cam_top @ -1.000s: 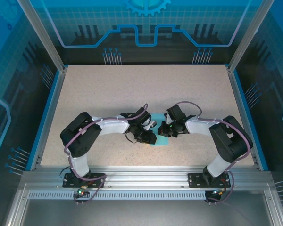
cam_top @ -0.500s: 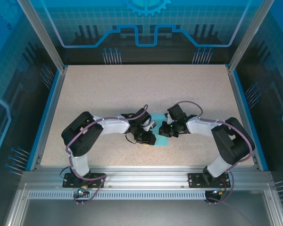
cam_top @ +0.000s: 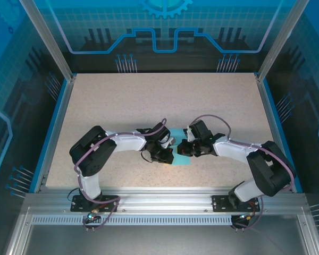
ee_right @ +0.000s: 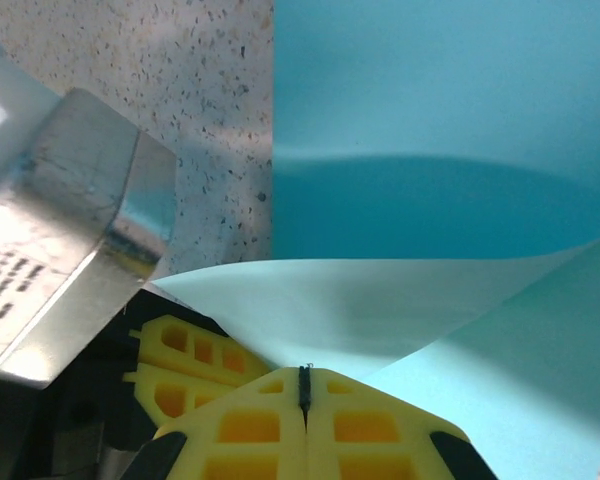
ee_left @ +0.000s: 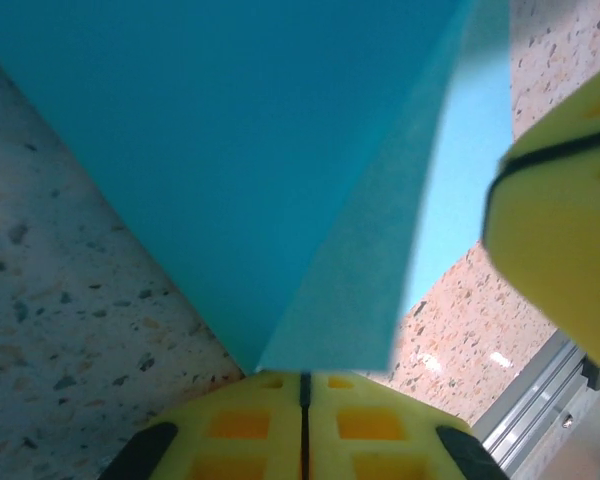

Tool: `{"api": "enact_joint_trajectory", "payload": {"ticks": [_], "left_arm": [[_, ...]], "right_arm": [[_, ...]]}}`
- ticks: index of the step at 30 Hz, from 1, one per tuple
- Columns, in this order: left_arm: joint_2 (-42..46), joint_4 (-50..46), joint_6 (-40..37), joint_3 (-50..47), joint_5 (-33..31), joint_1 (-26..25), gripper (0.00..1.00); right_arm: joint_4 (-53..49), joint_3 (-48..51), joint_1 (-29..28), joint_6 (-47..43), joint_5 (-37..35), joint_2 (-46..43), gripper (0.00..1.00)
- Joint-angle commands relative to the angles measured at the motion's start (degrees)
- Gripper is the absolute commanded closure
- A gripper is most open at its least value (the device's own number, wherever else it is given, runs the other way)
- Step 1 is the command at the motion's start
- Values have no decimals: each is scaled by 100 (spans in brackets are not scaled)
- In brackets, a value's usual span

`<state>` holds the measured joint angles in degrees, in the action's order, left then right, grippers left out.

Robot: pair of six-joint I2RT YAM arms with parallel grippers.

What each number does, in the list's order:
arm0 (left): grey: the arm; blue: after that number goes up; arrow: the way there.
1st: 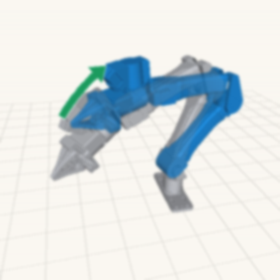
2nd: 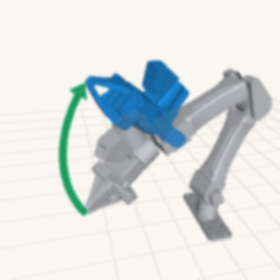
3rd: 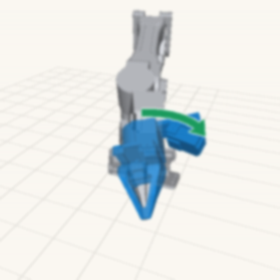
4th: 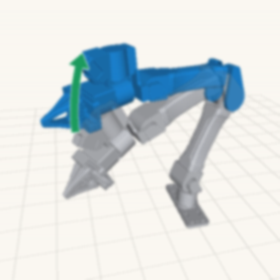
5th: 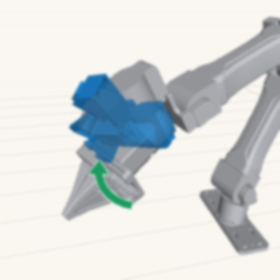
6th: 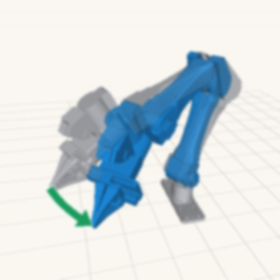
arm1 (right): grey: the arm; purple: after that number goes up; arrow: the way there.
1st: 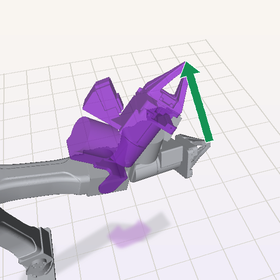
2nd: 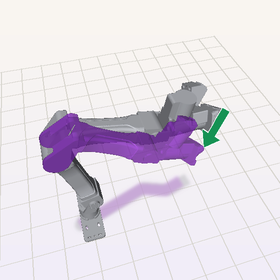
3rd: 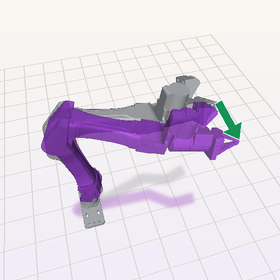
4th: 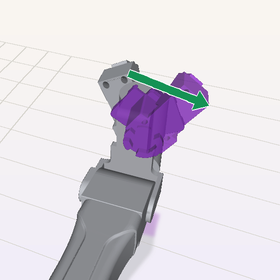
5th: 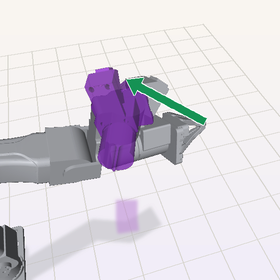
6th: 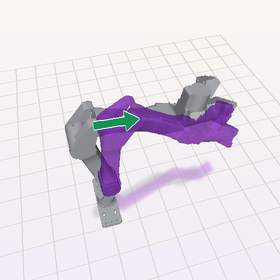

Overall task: Fold a paper plane with a square sheet of paper (fold left side to right side)
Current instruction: Fold the triangle a second time at the center of the table.

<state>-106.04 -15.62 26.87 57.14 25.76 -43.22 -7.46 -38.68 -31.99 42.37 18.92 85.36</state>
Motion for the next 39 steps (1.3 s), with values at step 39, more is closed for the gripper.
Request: {"api": "enact_joint_trajectory", "payload": {"ticks": [39], "left_arm": [[-260,-406,-50,-58,-269,-21,96]], "right_arm": [[-776,-554,16,-760,-556,911,100]]}}
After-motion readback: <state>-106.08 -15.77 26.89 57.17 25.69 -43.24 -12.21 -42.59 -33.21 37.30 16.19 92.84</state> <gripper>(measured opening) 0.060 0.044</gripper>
